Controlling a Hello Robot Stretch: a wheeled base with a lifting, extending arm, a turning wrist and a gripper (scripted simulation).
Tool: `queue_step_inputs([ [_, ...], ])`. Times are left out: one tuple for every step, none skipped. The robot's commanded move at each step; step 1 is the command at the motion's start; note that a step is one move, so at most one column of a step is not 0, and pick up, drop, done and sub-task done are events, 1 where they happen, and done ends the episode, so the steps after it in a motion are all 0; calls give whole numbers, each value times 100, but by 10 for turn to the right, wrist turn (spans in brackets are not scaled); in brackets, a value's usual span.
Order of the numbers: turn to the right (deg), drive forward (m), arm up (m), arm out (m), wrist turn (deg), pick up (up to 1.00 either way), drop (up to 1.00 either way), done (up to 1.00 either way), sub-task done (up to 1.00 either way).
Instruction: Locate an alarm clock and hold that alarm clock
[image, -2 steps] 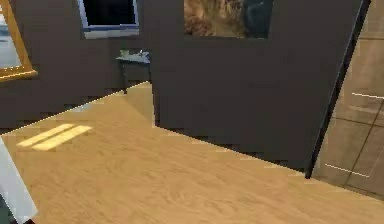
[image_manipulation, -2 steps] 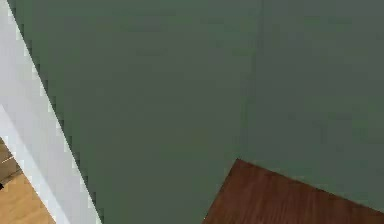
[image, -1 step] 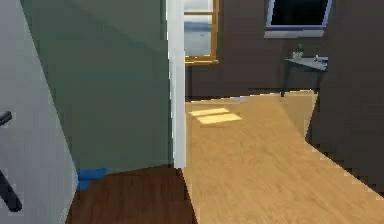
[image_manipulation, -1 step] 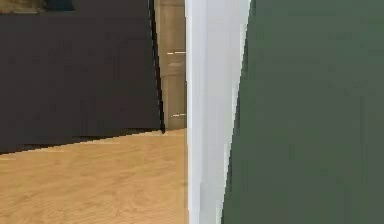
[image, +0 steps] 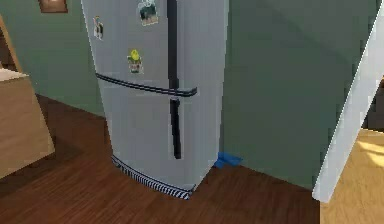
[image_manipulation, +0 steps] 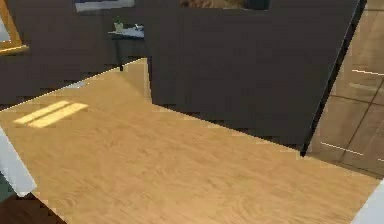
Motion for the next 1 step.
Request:
queue_step_inputs([
  [-120, 0, 0, 0, 0, 0, 0, 0, 0],
])
